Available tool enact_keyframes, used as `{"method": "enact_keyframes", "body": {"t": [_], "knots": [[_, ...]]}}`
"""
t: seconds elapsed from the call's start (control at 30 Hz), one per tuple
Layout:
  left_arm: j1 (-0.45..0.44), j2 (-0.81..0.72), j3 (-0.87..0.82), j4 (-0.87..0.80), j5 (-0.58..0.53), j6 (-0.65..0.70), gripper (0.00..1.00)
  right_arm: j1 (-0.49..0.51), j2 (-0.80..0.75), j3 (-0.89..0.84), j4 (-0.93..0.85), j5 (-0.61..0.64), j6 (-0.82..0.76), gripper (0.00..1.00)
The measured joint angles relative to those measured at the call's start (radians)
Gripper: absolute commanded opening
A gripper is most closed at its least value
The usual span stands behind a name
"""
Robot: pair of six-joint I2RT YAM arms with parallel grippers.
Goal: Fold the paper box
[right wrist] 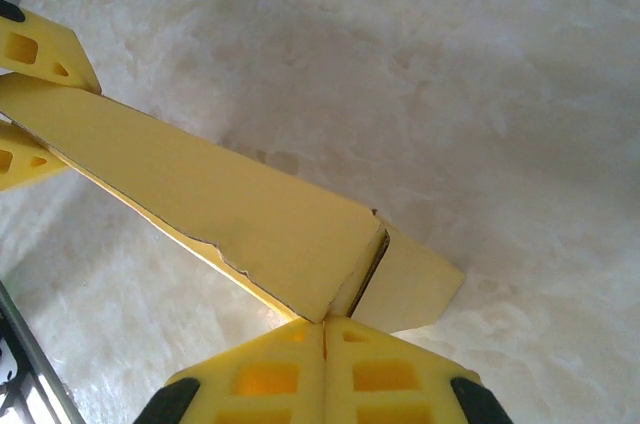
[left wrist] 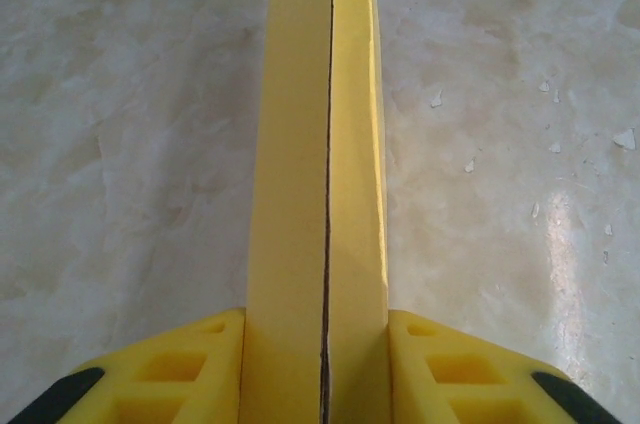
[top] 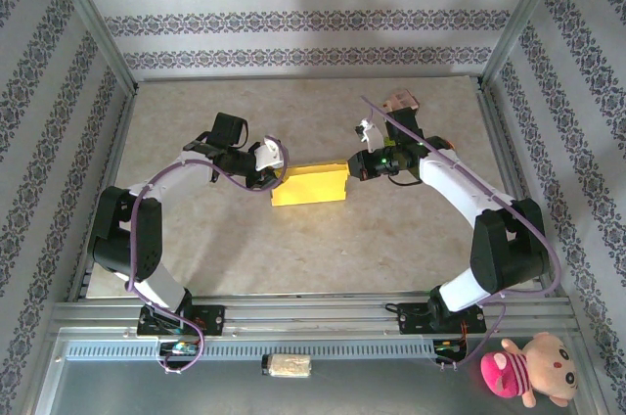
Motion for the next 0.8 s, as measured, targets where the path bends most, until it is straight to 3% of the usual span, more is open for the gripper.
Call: {"method": "enact_keyframes", "body": {"t": [0.3, 0.53, 0.8], "knots": [[-0.007, -0.002, -0.002, 0.01, -0.011, 0.001, 0.3, -0.001, -0.021, -0.002, -0.022, 0.004, 0.003, 0.27], [-0.01, -0.002, -0.002, 0.014, -0.014, 0.005, 0.3, -0.029, -0.052, 0.007, -0.069, 0.002, 0.021, 0.35], [-0.01, -0.002, -0.002, 0.015, -0.017, 0.005, 0.3, -0.04, -0.04, 0.129, -0.075, 0.014, 0.242, 0.39]]}}
